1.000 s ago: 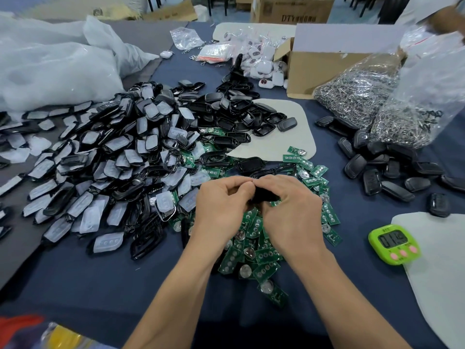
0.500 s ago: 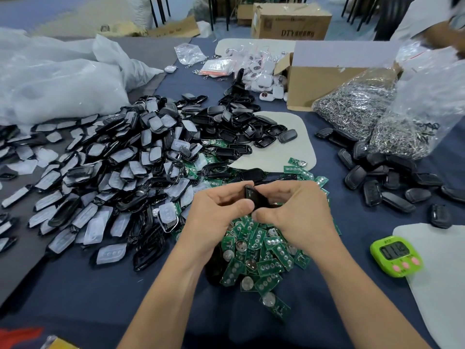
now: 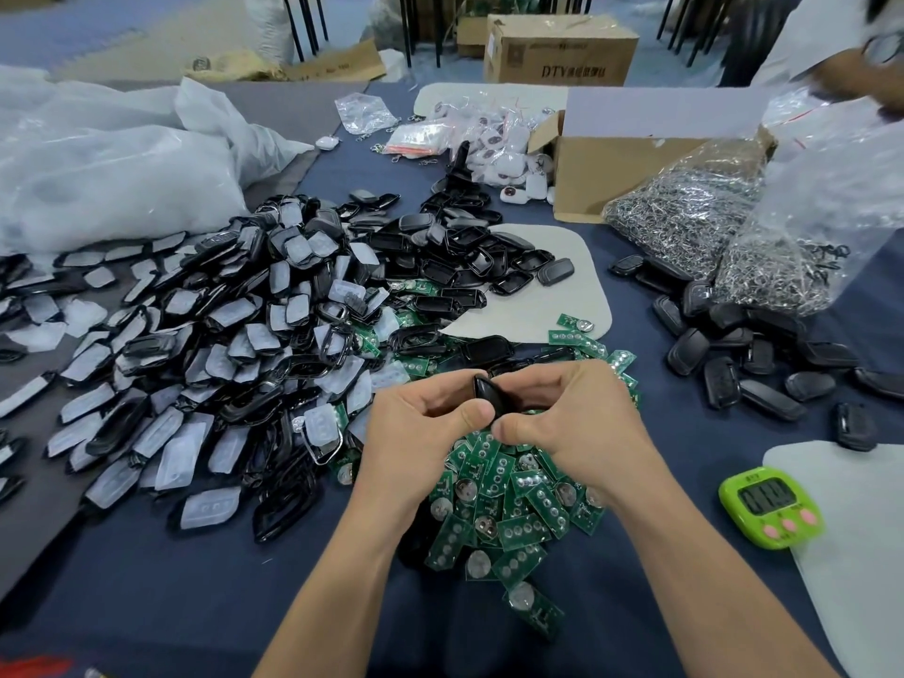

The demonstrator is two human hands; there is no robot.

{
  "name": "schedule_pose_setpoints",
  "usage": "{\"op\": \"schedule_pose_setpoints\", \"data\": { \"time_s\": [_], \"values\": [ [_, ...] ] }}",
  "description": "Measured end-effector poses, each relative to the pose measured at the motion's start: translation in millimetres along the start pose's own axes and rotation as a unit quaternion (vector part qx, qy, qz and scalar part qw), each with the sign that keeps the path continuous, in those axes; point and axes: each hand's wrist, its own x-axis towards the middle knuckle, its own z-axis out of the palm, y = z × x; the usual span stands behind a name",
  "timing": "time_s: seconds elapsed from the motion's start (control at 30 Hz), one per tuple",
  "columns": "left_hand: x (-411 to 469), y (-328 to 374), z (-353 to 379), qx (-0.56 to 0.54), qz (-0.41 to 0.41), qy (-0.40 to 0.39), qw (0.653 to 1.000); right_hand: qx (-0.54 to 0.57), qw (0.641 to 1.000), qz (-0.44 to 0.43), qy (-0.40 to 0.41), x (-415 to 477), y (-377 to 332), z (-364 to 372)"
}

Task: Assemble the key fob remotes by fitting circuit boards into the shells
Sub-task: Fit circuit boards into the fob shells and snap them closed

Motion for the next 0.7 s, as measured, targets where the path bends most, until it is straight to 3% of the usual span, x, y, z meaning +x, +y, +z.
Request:
{"op": "schedule_pose_setpoints", "data": {
  "time_s": [0.47,0.6,0.7],
  "values": [
    [-4,-6,0,-0.076,0.0,0.036,0.996,-0.005,0.999,-0.021,-0.041,0,-3,-2],
    [-3,-5,2,-0.054,-0.025,0.039,0.997,-0.037,0.999,-0.019,-0.009,-3,-2,0],
    [1,-1,4,-0.035,-0.049,0.054,0.997,-0.134,0.988,-0.06,0.044,-12,-4,9]
  ]
}}
